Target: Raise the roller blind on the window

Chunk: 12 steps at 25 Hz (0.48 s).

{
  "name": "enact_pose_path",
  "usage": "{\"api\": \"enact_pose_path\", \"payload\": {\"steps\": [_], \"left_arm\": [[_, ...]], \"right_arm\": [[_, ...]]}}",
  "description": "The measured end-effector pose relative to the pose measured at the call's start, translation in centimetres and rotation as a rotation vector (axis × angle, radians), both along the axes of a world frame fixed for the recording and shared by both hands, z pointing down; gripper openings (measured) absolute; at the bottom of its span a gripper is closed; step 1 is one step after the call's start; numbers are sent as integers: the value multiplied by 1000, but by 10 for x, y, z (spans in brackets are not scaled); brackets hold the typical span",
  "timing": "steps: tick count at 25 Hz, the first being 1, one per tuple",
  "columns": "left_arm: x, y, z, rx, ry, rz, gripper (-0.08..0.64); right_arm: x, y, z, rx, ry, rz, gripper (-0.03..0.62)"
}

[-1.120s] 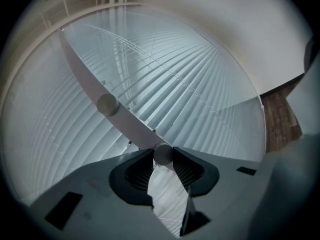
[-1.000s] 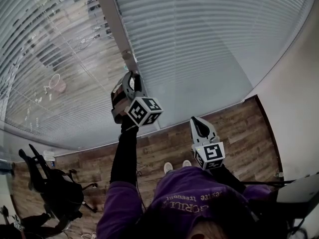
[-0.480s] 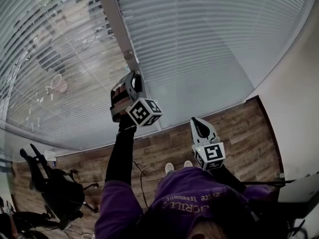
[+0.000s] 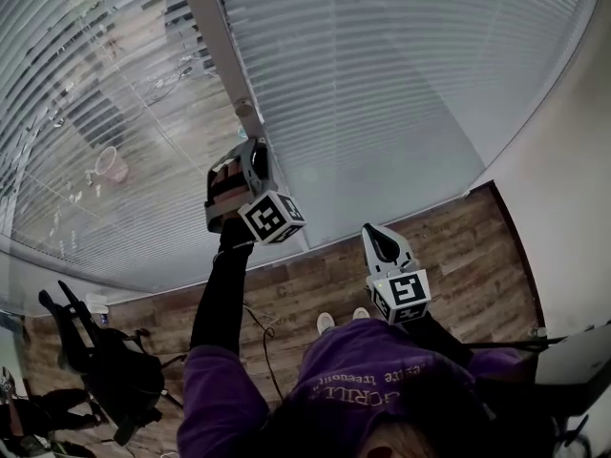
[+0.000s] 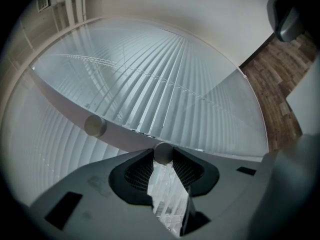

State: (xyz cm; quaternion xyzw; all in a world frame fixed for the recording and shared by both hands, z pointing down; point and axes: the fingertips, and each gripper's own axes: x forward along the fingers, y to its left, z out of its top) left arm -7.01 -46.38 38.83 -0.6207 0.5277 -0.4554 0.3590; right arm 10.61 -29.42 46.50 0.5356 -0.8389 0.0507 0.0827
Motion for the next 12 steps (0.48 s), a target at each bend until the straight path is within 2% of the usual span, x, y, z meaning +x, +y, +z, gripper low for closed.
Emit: {"api": "enact_pose_path", "payload": {"steps": [12], "left_arm": [[1, 4, -2, -6, -62, 23, 124]], "right_arm": [[-3, 0, -3, 0, 6, -18, -2]]}}
